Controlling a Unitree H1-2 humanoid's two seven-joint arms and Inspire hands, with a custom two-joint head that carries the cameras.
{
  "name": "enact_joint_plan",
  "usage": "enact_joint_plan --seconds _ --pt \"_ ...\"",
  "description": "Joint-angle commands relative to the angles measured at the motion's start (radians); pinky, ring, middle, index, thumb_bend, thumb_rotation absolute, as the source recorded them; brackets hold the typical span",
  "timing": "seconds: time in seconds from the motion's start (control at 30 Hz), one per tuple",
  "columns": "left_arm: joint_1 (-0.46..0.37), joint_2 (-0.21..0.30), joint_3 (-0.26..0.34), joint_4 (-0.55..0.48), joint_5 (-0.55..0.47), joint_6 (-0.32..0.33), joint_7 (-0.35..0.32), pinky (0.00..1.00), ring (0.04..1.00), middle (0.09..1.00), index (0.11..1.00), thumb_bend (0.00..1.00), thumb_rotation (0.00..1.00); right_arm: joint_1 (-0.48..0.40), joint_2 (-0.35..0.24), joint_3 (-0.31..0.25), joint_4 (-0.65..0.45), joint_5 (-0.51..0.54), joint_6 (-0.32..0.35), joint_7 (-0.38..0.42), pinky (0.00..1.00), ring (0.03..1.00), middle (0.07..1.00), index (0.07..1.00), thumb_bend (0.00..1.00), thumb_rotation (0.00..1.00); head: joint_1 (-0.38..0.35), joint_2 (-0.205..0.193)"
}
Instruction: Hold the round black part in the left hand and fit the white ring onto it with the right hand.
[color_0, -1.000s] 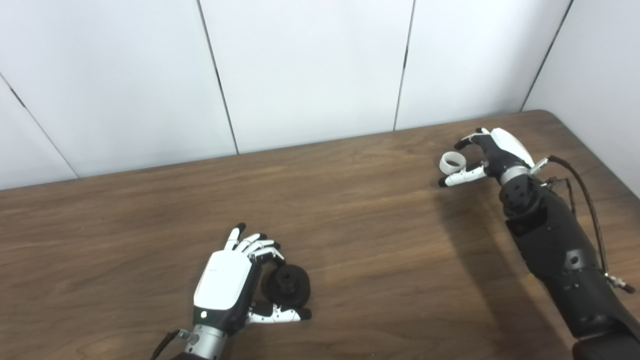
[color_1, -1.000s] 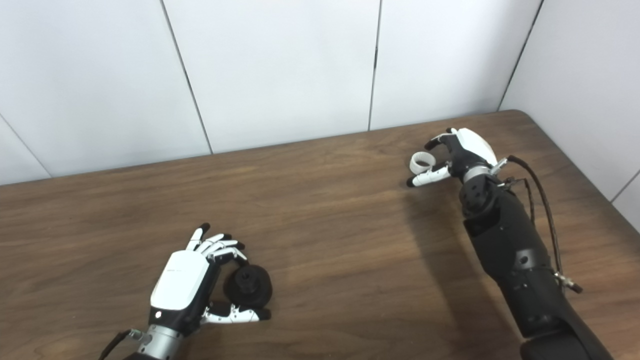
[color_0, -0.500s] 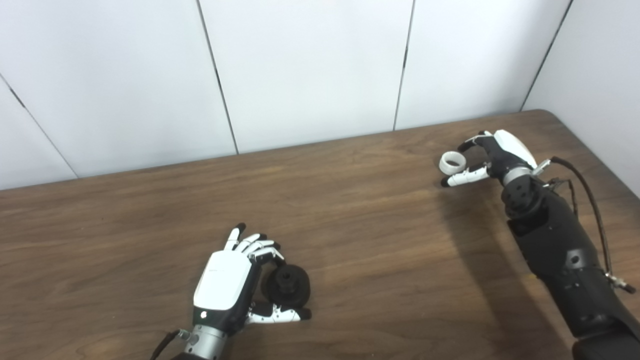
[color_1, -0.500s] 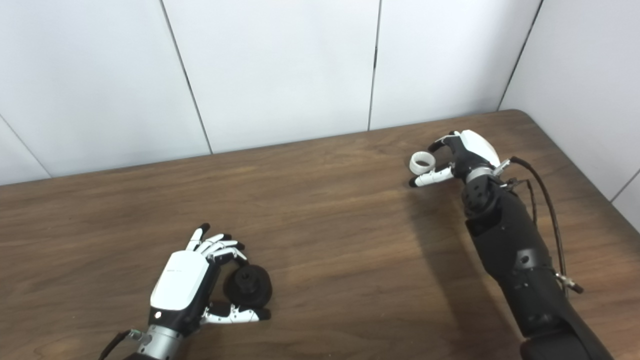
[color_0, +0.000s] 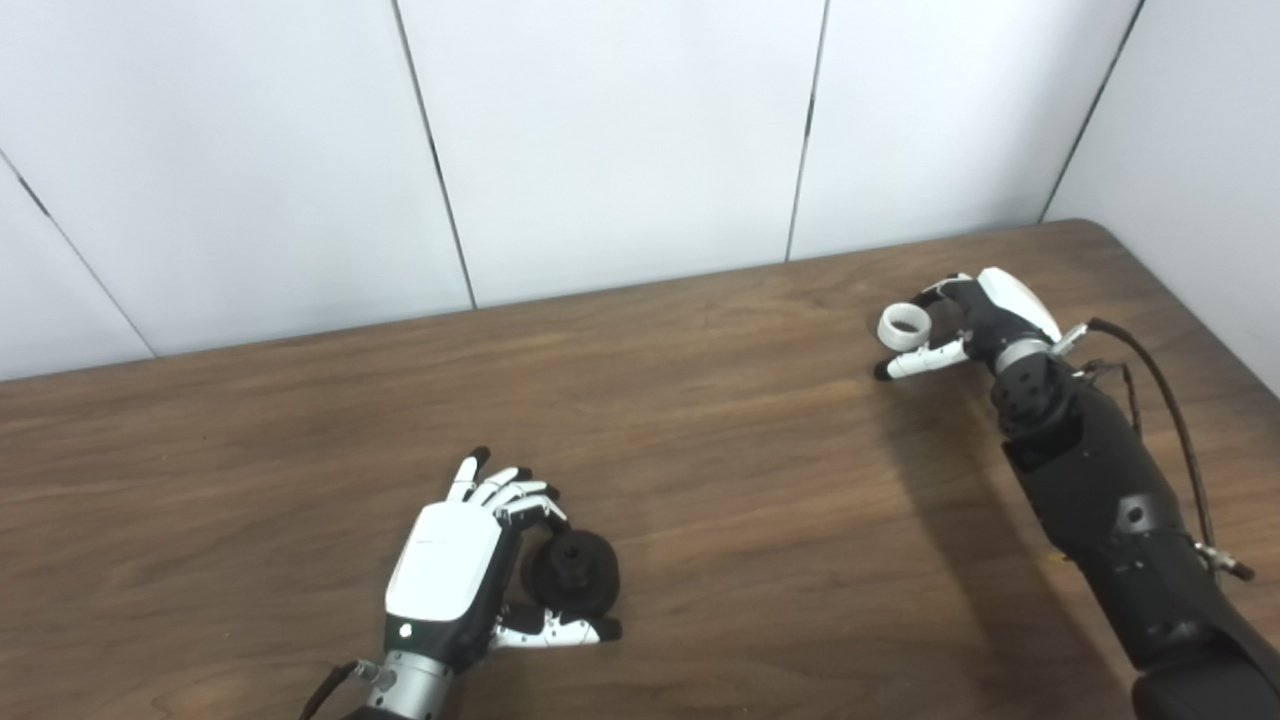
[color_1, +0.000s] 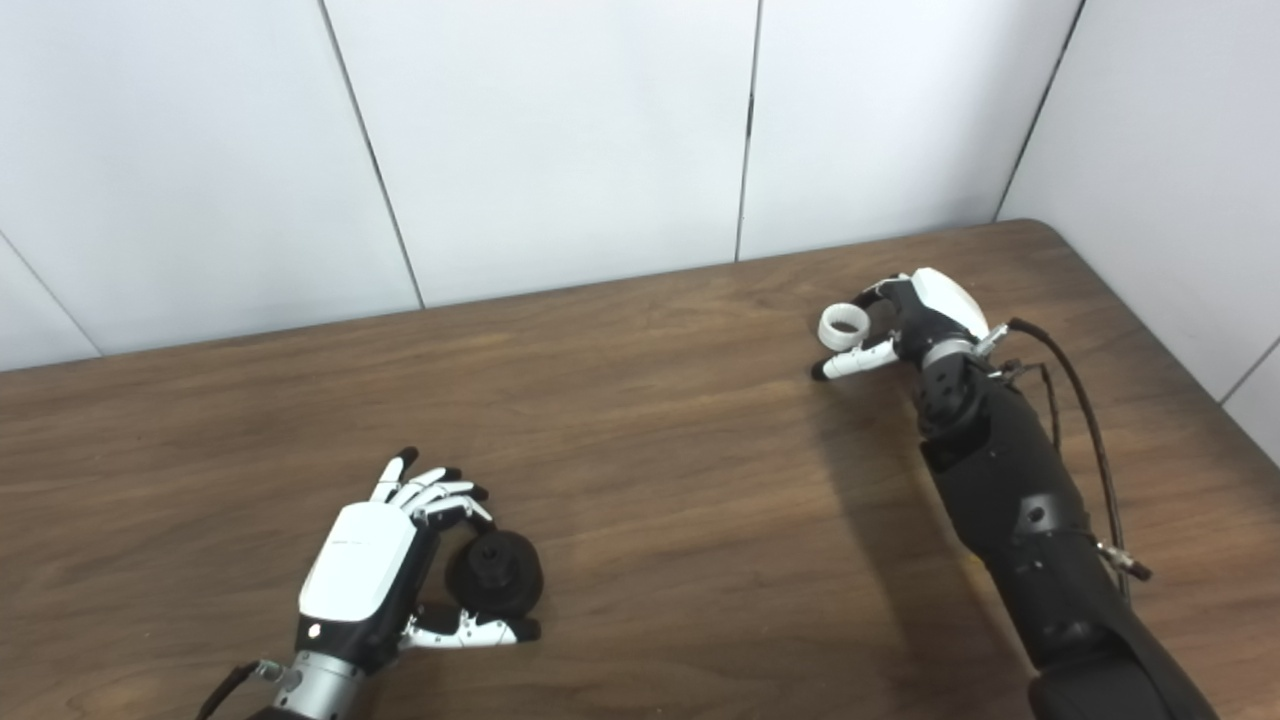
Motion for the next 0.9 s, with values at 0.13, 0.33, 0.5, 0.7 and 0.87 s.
enact_joint_plan --seconds 0.13,0.33,0.5,0.7,0.87 --pt "0.099 0.035 -0.009 0.054 0.015 0.000 0.005 1.00 0.848 0.750 0.483 0.52 0.06 -0.062 -0.005 0.013 0.009 0.018 -0.009 -0.049 1.00 1.000 0.940 0.703 0.81 0.22 -0.003 0.002" --pt "0.101 0.035 -0.010 0.054 0.016 -0.001 0.005 1.00 0.848 0.750 0.483 0.53 0.06 -0.063 -0.008 0.020 0.010 0.024 -0.005 -0.049 1.00 1.000 0.947 0.695 0.80 0.21 -0.004 0.006" --pt "0.100 0.032 -0.010 0.057 0.017 -0.004 0.011 1.00 0.846 0.748 0.483 0.53 0.06 -0.060 -0.009 0.010 0.004 0.002 -0.004 -0.035 1.00 0.997 0.940 0.671 0.76 0.18 -0.004 0.009" --pt "0.101 0.028 -0.010 0.043 0.018 0.013 -0.010 1.00 0.853 0.752 0.483 0.53 0.06 -0.050 -0.010 -0.011 -0.009 -0.029 -0.004 -0.012 1.00 0.997 0.932 0.660 0.74 0.18 -0.003 0.012" --pt "0.102 0.030 -0.011 0.043 0.020 0.007 0.001 1.00 0.847 0.747 0.483 0.53 0.06 -0.043 -0.008 -0.032 -0.005 -0.044 -0.004 -0.010 1.00 0.994 0.929 0.672 0.76 0.19 -0.003 0.016"
